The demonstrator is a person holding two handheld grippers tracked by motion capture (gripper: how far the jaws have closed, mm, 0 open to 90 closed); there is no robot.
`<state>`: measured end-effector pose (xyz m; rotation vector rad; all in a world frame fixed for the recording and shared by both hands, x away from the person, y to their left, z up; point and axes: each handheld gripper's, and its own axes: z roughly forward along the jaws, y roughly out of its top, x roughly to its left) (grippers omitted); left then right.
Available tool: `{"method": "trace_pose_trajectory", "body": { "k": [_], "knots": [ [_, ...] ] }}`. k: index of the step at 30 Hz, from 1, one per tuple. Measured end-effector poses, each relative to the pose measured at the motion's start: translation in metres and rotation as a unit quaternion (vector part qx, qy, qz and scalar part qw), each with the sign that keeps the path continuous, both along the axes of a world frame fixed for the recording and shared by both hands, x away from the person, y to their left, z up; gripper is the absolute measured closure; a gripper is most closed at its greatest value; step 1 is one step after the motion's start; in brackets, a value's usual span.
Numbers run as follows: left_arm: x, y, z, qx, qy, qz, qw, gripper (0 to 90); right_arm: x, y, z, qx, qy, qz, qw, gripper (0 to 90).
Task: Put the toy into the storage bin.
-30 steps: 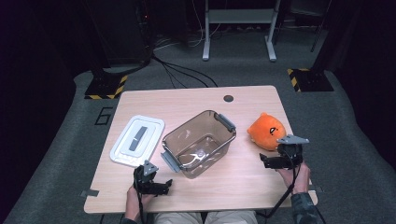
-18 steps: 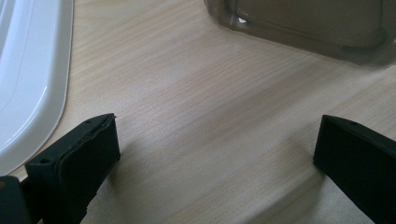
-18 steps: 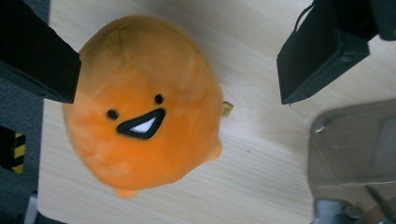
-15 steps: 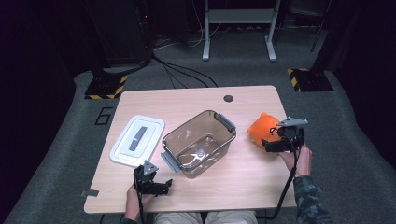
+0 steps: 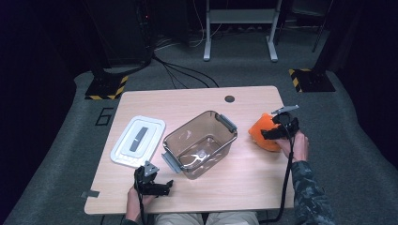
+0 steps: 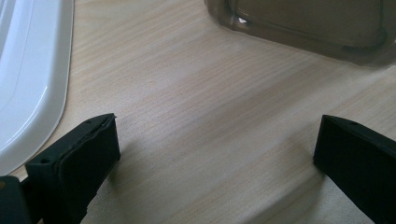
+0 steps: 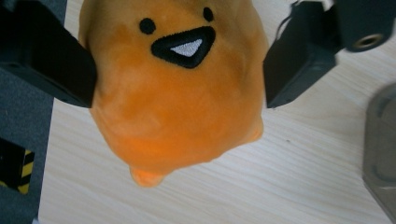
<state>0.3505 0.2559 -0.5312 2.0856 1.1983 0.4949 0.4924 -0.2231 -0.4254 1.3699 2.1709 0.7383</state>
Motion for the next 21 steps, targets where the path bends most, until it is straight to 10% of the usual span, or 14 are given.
{"method": "trace_pose_trajectory", "body": {
  "k": [11,21],
  "knots": [
    [0.0,0.0,0.0,0.0,0.0,0.0,1.0,0.1,0.001,-0.007,-0.014,0.021,0.052,-0.03,0.998,57.4],
    [0.0,0.0,0.0,0.0,0.0,0.0,1.0,0.2,-0.01,0.002,-0.005,0.009,0.0,-0.037,0.9993,66.3]
  ]
}}
